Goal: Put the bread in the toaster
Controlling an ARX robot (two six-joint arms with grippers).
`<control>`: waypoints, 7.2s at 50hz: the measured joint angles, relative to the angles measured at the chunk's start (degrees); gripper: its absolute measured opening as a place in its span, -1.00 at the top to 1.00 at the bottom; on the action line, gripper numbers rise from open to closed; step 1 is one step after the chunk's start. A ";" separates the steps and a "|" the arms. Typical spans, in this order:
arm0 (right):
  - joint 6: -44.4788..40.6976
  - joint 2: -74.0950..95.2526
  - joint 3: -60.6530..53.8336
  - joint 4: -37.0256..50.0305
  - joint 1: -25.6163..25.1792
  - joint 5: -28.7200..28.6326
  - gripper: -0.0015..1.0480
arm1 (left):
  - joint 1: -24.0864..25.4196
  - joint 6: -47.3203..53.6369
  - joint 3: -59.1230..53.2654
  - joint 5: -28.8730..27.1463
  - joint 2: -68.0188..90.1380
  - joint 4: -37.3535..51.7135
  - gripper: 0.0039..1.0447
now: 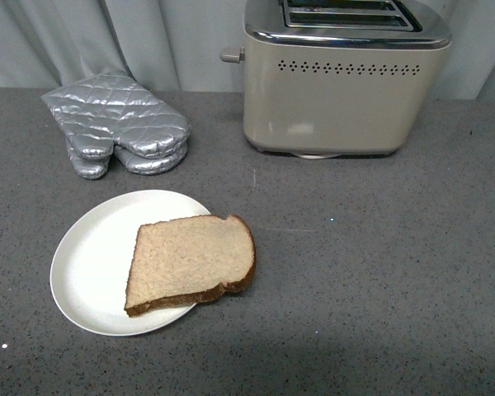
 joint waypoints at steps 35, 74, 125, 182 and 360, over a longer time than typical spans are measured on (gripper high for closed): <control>0.00 0.00 0.00 0.00 0.00 0.00 -0.81 | 0.00 0.00 0.00 0.00 0.00 0.00 -0.88; -0.02 -0.02 0.00 0.00 0.00 -0.02 -0.81 | 0.68 -21.03 13.79 -1.51 68.74 16.85 -0.88; 0.00 -0.02 0.00 0.00 0.00 0.00 -0.81 | 0.70 -9.62 37.29 4.55 112.80 13.09 0.12; 0.00 -0.02 0.00 0.00 0.00 0.00 -0.81 | -26.84 -38.95 52.87 9.64 118.07 11.74 0.94; -0.02 -0.02 0.00 -0.02 0.00 -0.04 -0.81 | 0.00 -0.15 0.00 0.09 0.15 0.11 0.94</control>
